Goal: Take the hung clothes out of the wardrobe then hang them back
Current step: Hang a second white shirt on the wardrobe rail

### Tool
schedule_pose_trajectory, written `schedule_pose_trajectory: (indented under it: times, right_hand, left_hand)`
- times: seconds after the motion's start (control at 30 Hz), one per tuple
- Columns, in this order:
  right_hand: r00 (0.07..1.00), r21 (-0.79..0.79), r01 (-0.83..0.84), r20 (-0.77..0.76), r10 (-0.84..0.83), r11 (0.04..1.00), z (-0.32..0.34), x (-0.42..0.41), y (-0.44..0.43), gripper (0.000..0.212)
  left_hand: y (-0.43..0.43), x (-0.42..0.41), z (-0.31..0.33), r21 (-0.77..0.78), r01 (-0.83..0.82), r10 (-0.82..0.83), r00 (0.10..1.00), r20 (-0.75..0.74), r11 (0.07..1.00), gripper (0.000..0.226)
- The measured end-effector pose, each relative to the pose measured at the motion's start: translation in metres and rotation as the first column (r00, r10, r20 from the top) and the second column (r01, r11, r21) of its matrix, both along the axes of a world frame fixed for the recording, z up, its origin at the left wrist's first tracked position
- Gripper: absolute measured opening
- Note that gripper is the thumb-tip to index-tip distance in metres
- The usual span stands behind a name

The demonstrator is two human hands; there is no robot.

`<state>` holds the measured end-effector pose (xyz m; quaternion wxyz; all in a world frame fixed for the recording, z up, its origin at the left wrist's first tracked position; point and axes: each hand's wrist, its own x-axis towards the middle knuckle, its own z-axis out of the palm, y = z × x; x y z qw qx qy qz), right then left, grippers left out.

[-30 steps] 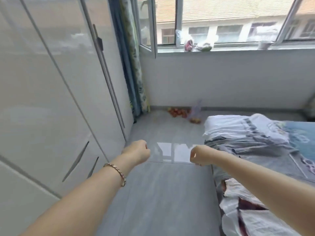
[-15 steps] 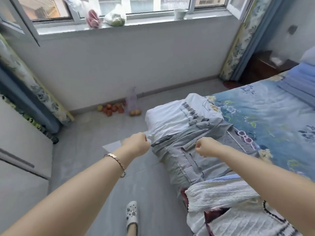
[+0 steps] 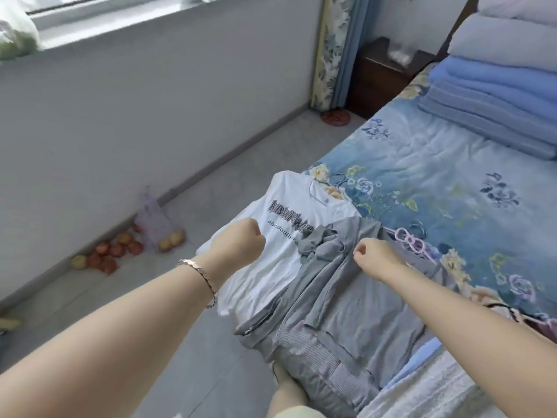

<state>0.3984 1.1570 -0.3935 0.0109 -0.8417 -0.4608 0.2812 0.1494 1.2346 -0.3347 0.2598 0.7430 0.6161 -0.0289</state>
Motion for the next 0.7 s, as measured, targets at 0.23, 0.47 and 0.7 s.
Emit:
schedule_pose_trajectory:
  times: [0.23, 0.47, 0.7]
  right_hand:
    - [0.986, -0.068, 0.167, -0.002, -0.168, 0.984, -0.082, 0.081, 0.152, 0.022]
    - [0.948, -0.127, 0.319, 0.064, -0.313, 0.939, -0.192, 0.162, 0.270, 0.022]
    - [0.924, -0.164, 0.379, 0.128, -0.361, 0.911, -0.303, 0.191, 0.313, 0.036]
  left_hand:
    - [0.147, 0.089, -0.070, -0.024, 0.042, -0.043, 0.999, -0.022, 0.999, 0.025]
    - [0.275, 0.167, -0.175, -0.088, 0.043, -0.048, 0.998, -0.049, 0.995, 0.025]
    - [0.338, 0.199, -0.277, -0.165, 0.014, -0.020, 0.999, -0.039, 0.986, 0.024]
